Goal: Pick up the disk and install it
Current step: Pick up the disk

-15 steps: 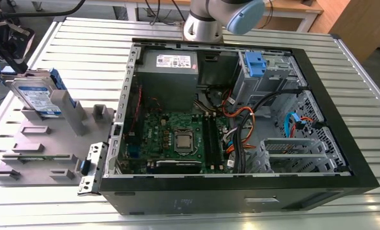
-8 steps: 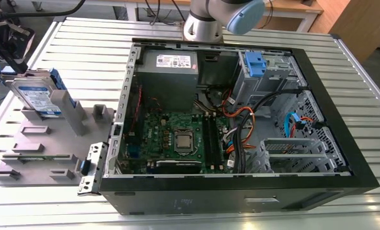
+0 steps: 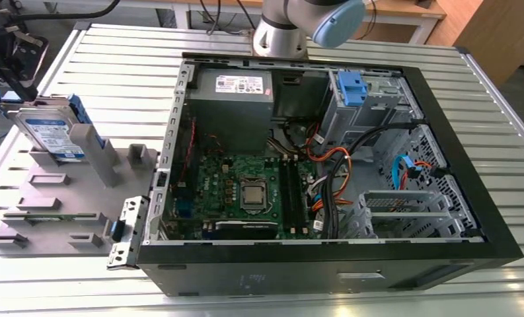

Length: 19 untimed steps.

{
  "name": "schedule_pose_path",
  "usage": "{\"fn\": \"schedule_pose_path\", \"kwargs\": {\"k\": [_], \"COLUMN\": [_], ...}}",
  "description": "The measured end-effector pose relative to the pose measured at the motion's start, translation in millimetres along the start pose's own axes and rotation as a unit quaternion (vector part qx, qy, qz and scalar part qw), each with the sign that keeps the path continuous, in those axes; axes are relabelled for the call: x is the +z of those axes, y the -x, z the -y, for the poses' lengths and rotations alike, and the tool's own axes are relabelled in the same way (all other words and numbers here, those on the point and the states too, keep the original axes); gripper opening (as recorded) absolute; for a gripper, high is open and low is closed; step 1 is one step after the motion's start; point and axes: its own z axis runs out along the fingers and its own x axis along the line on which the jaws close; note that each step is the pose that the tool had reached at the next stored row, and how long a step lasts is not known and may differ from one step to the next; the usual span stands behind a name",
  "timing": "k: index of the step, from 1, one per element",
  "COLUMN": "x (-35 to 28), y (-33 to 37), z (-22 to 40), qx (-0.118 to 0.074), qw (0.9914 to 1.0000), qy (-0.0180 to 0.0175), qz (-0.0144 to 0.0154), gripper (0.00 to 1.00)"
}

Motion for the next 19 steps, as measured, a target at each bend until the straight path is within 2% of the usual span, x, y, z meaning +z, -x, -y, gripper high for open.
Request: {"fn": "schedule_pose_path", "kwargs": {"k": [8, 11, 15, 17, 19], "x": [-3.4, -3.5, -3.5, -3.4, -3.3], "y": [0.1, 0.1, 0.1, 0.1, 0.1], "z": [-0.2, -0.2, -0.1, -0.2, -0.1], "qx": [-0.021, -0.041, -0.078, -0.096, -0.114], "qw": [0.99979, 0.99915, 0.99696, 0.99540, 0.99345], "qy": [0.0006, 0.0011, 0.0020, 0.0025, 0.0030], "qz": [-0.0008, -0.0018, -0.0035, -0.0043, -0.0051], "gripper": [0.11, 0.11, 0.11, 0.11, 0.11]}}
